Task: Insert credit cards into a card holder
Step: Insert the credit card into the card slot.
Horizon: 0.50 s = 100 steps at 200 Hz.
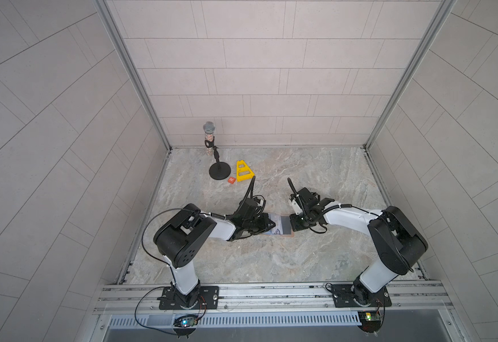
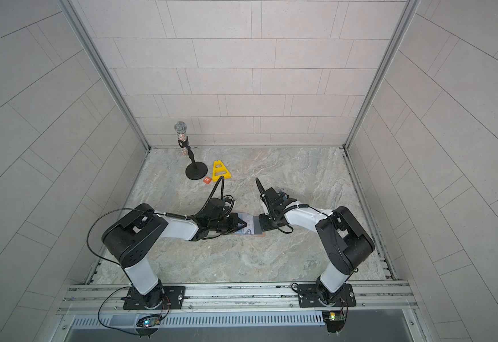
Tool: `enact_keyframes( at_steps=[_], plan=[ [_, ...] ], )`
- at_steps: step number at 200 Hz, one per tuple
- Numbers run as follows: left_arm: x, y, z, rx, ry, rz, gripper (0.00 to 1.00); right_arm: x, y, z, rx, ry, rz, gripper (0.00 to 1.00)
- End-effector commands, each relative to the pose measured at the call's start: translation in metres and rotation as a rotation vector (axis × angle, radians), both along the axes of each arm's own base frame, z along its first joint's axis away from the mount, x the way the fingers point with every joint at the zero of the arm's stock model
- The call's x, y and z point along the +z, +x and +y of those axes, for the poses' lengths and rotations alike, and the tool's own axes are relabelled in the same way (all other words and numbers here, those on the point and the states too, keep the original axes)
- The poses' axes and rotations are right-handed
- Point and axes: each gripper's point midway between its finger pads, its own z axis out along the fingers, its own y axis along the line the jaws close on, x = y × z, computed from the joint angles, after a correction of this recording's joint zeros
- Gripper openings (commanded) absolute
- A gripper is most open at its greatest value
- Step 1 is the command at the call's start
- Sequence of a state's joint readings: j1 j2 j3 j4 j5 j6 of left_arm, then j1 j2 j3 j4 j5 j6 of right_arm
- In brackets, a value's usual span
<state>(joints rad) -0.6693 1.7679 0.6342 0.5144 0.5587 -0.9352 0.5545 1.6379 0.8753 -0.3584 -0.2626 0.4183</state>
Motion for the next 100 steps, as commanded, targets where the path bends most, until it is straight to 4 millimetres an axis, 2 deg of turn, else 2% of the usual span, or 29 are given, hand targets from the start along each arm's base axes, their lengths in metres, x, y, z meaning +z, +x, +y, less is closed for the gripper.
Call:
enact_keyframes(
  at_steps=[1,37,100],
  plan=[
    [-0.031,-0.024,0.011,-0.029,0.090,0.097,0.00,-0.021,-0.011,-0.004,0.021,-0.050,0.051,0.05],
    [-0.037,-0.029,0.021,-0.037,0.153,0.109,0.00,-0.020,-0.011,-0.004,0.023,-0.056,0.050,0.05],
    [-0.040,-0.035,0.024,-0.064,0.187,0.128,0.00,-0.020,-0.010,-0.004,0.023,-0.062,0.050,0.05]
  ],
)
